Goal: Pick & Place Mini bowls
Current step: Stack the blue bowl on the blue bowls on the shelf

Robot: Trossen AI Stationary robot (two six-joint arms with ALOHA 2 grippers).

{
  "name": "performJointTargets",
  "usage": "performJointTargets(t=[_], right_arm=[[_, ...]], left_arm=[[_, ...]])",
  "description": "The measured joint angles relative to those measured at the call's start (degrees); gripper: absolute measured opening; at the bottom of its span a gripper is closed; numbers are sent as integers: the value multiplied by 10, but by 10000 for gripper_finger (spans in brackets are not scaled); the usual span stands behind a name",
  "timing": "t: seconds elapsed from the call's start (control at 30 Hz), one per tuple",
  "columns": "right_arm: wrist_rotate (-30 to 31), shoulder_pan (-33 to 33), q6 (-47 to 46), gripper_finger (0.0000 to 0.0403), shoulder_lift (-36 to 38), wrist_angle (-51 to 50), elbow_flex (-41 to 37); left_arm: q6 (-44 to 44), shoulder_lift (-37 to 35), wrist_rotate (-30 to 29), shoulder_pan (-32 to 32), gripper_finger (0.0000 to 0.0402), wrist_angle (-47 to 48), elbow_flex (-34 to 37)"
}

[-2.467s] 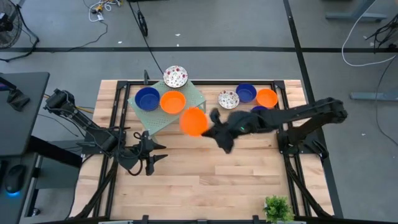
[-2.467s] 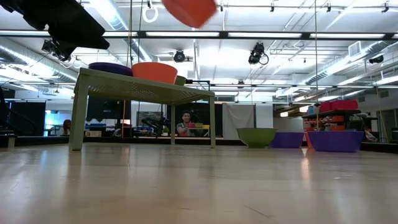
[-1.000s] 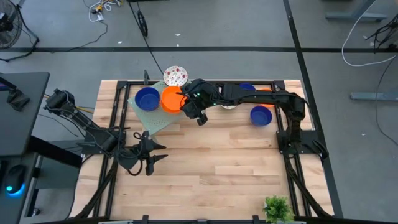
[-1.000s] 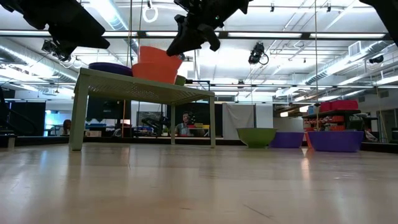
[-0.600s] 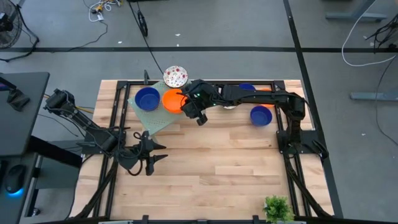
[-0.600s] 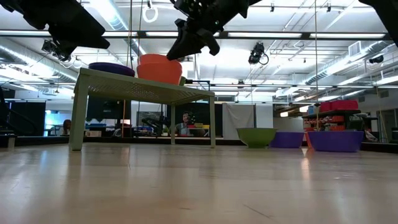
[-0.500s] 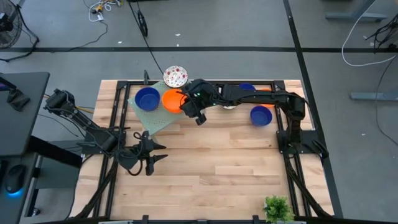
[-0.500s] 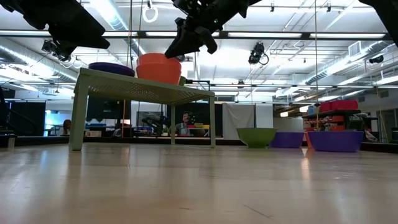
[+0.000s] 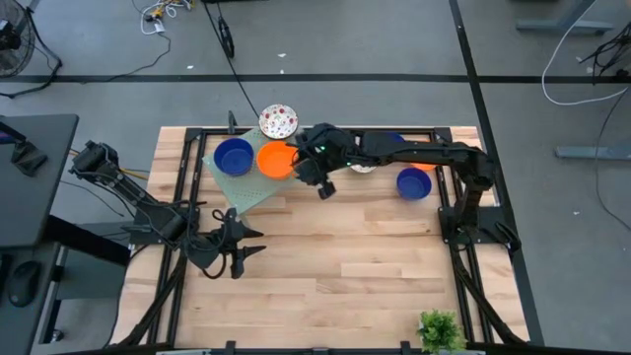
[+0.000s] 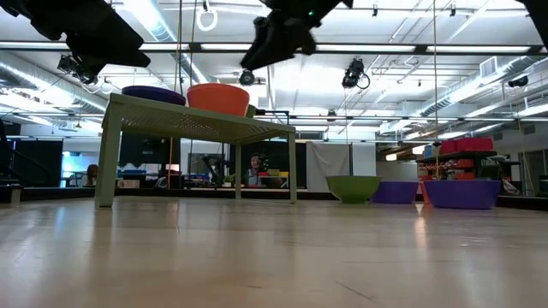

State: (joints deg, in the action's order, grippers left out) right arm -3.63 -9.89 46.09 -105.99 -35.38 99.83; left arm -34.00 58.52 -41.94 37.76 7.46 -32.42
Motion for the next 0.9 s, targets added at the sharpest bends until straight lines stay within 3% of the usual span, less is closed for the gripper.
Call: performJointTargets(t=[0.17, 0.3, 0.37, 0.73, 0.9], right_arm=[[44, 0, -114, 151, 33, -176, 0], [42, -1, -249, 124, 49, -370, -1], [41, 1, -315, 112, 64, -422, -25], [44, 17, -536, 62, 237, -321, -377], [111, -10, -646, 67, 281, -262, -478]], left_arm=[[0, 0, 4, 1, 174, 0, 0], [0, 0, 7, 1, 174, 0, 0], [0, 0, 7, 1, 174, 0, 0], [0, 0, 9, 1, 174, 0, 0], [0, 0, 9, 1, 174, 0, 0]])
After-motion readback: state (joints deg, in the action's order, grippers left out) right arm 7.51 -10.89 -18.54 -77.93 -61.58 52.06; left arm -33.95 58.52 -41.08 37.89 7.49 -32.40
